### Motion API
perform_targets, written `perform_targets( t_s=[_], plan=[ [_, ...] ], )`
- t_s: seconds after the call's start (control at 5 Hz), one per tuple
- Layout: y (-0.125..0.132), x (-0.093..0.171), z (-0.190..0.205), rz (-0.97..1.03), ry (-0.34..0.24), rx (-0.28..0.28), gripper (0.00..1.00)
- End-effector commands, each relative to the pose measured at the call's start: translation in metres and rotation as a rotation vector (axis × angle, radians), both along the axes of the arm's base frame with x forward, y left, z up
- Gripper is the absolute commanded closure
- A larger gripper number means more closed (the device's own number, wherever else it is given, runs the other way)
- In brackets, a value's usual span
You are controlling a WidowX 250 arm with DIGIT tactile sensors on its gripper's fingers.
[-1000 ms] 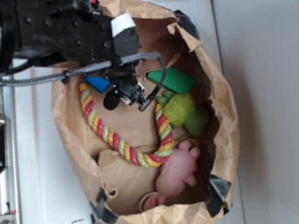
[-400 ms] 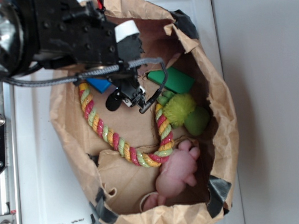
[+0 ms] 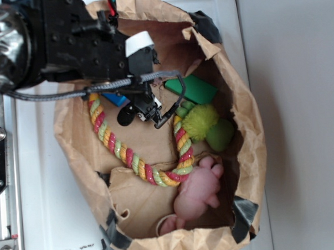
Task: Grab the blue block.
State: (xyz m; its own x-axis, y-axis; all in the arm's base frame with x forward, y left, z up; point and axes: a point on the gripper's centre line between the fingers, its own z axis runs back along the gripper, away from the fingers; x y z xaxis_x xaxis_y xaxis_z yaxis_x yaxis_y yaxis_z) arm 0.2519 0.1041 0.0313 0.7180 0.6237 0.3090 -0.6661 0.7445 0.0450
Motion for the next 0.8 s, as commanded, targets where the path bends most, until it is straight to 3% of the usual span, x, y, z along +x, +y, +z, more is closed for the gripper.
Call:
perform_targets(
  t_s=[0.0, 0.2, 0.4, 0.6],
  plan=[
    [0.0026, 0.0013, 0.0011, -0.002, -0.02, -0.01, 0.0],
    [0.002, 0.0017, 0.0004, -0.01, -0.009, -0.018, 0.0],
    [0.0026, 0.0029, 0.0022, -0.003, -0.006, -0.034, 0.22],
    [0.0032, 0.0021, 0.0058, 0.008, -0.029, -0.039, 1.0]
  ],
)
